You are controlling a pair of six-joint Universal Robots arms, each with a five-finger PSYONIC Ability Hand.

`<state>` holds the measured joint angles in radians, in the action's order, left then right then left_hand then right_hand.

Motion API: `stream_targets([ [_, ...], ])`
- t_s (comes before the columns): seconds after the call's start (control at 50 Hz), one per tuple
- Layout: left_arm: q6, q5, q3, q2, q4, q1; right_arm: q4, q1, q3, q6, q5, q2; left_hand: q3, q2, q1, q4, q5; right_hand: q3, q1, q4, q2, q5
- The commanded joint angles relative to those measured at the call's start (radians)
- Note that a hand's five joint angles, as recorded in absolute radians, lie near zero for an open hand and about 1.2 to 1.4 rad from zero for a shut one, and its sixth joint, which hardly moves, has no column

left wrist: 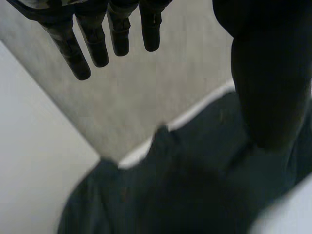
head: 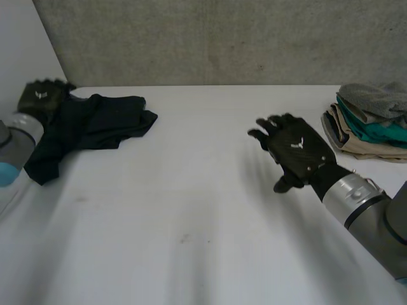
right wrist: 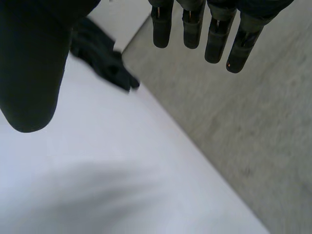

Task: Fold the laundry.

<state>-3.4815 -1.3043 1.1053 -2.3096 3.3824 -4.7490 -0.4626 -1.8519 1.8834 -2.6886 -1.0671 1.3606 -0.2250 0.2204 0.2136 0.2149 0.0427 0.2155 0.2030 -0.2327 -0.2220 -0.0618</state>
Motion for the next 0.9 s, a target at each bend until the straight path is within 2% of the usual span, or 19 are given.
stream_targets([
  [0.02,-0.160,0.010,-0.150,-0.257,0.032,-0.032,0.039,0.022,0.020,0.069,-0.054,-0.038,-0.015,0.019,0.026,0.025,0.023,-0.041,-0.028,0.058,0.047,0.062],
  [0.06,-0.166,-0.001,-0.183,-0.300,0.058,-0.032,0.038,0.022,0.031,0.072,-0.053,-0.038,-0.117,0.122,0.129,0.127,0.125,-0.041,-0.028,0.058,0.047,0.062],
  [0.1,-0.166,-0.003,-0.203,-0.317,0.069,-0.034,0.038,0.023,0.039,0.072,-0.054,-0.038,-0.328,0.332,0.339,0.338,0.336,-0.041,-0.028,0.058,0.047,0.062],
  [0.12,-0.166,-0.004,-0.214,-0.321,0.077,-0.032,0.038,0.023,0.040,0.072,-0.054,-0.038,-0.660,0.665,0.672,0.670,0.668,-0.041,-0.028,0.058,0.047,0.062],
  [0.16,-0.166,-0.006,-0.214,-0.320,0.081,-0.031,0.038,0.022,0.043,0.072,-0.057,-0.038,-1.087,1.092,1.099,1.097,1.095,-0.041,-0.028,0.058,0.047,0.062],
  [0.18,-0.163,-0.009,-0.213,-0.317,0.083,-0.029,0.038,0.022,0.045,0.072,-0.056,-0.038,-1.170,1.175,1.182,1.181,1.178,-0.041,-0.028,0.058,0.047,0.062],
  [0.32,-0.159,-0.075,-0.121,-0.197,0.095,0.047,0.036,0.023,0.046,0.073,-0.059,-0.034,-1.171,1.176,1.183,1.181,1.179,-0.041,-0.028,0.058,0.047,0.062],
  [0.4,-0.146,-0.070,0.008,-0.061,0.095,0.116,0.033,0.025,0.040,0.073,-0.063,-0.029,-1.171,1.176,1.183,1.181,1.179,-0.041,-0.028,0.058,0.047,0.062],
  [0.48,-0.076,-0.059,0.129,0.083,0.080,0.211,0.025,0.028,0.036,0.072,-0.077,-0.025,-1.171,1.176,1.183,1.181,1.179,-0.041,-0.028,0.058,0.047,0.062],
  [0.5,-0.033,-0.053,0.187,0.145,0.072,0.266,0.027,0.031,0.036,0.072,-0.082,-0.023,-1.171,1.176,1.183,1.181,1.179,-0.041,-0.028,0.058,0.047,0.062],
  [0.62,0.094,0.019,0.387,0.300,0.063,0.461,0.032,0.049,0.028,0.066,-0.123,-0.014,-1.171,1.176,1.183,1.181,1.179,-0.041,-0.028,0.058,0.047,0.062],
  [0.74,0.128,0.097,0.528,0.325,0.028,0.680,0.028,0.057,0.026,0.064,-0.126,-0.009,-1.171,1.176,1.183,1.181,1.179,-0.041,-0.028,0.058,0.047,0.062],
  [0.8,0.130,0.123,0.551,0.328,0.008,0.739,0.027,0.071,0.026,0.062,-0.128,-0.001,-1.171,1.176,1.183,1.181,1.179,-0.041,-0.028,0.058,0.047,0.062],
  [0.86,0.125,0.154,0.562,0.340,-0.012,0.758,0.027,0.080,0.023,0.062,-0.128,0.002,-0.381,0.386,0.393,0.392,0.389,-0.041,-0.028,0.058,0.047,0.062],
  [0.88,0.125,0.152,0.558,0.352,-0.021,0.753,0.027,0.082,0.022,0.062,-0.128,0.002,-0.219,0.224,0.231,0.229,0.227,-0.041,-0.028,0.058,0.047,0.062],
  [0.9,0.128,0.149,0.554,0.363,-0.025,0.748,0.027,0.082,0.020,0.061,-0.128,0.002,-0.218,0.222,0.229,0.228,0.225,-0.041,-0.028,0.058,0.047,0.062],
])
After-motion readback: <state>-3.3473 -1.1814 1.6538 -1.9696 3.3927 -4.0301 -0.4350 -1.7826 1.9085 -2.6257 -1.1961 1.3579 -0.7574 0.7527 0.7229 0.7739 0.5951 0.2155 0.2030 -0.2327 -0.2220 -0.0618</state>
